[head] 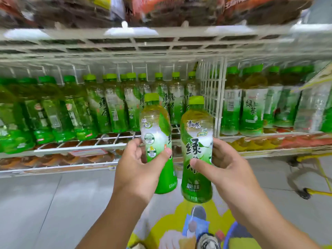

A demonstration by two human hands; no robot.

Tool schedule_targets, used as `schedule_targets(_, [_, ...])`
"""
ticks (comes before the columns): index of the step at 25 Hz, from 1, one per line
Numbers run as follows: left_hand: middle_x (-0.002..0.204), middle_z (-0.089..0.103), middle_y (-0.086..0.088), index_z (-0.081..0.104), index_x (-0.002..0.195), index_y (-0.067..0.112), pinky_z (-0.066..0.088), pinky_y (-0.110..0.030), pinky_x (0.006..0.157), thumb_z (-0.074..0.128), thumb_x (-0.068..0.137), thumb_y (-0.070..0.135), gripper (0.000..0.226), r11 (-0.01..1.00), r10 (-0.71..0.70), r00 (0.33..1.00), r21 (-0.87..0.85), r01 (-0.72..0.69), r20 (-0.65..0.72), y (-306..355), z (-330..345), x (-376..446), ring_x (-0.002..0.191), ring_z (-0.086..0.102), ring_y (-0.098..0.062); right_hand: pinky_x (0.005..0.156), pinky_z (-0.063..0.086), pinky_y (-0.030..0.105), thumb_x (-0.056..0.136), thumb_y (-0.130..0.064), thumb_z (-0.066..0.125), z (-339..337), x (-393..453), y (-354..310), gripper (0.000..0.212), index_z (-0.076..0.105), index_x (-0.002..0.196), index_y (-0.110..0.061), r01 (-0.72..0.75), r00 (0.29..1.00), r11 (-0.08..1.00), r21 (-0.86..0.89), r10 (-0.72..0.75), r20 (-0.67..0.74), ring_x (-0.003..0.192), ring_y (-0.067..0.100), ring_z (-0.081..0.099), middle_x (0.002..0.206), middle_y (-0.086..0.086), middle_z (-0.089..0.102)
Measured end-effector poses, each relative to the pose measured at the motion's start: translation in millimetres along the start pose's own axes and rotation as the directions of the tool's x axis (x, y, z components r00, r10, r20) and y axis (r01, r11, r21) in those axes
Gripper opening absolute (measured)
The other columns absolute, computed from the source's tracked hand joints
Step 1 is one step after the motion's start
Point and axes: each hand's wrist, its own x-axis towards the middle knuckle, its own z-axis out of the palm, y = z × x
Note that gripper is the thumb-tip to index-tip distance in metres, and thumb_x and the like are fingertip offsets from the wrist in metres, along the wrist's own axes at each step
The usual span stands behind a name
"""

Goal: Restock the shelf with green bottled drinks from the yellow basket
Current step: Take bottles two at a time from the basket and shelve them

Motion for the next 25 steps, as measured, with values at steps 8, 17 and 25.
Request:
schedule_targets(8, [0.09,0.076,0.009,0.063,0.106,0.026,0.058,-0.034,0.08,0.087,0.075,0.038,0.041,0.959,0.192,0.976,0.233,-0.163,-0.104,9,15,100,0.084,0.073,-0.01,0.097,0.058,0.041,0.07,-0.033,0.087,32,115,-10,0.053,0.069,0.12,-0.025,0.059,0.998,0.989,-0.135,-0.062,-0.022,0.095,0.011,0.075,0.102,-0.01,0.079])
schedule_targets(17, [0.108,0.066,-0.009,0.066,0.106,0.015,0.041,-0.025,0.059,0.078,0.077,0.056,0.052,0.822,0.229,0.968,0.553,-0.137,-0.1,2,24,186,0.082,0.064,-0.024,0.092,0.061,0.042,0.075,-0.035,0.087,47,195,7,0.064,0.063,0.132,-0.023,0.061,0.998,0.98,-0.191,-0.059,0.019,0.1,0.014,0.072,0.115,-0.007,0.074])
schedule_targets(25, [0.12,0.063,-0.008,0.051,0.126,0.01,0.056,-0.039,0.083,0.076,0.073,0.068,0.082,0.597,0.228,0.964,0.802,-0.028,-0.136,1,38,206,0.105,0.067,-0.033,0.08,0.058,0.019,0.084,-0.034,0.082,67,223,18,0.085,0.037,0.156,-0.023,0.051,0.998,0.957,-0.286,-0.058,-0.016,0.107,0.018,0.068,0.151,0.005,0.051])
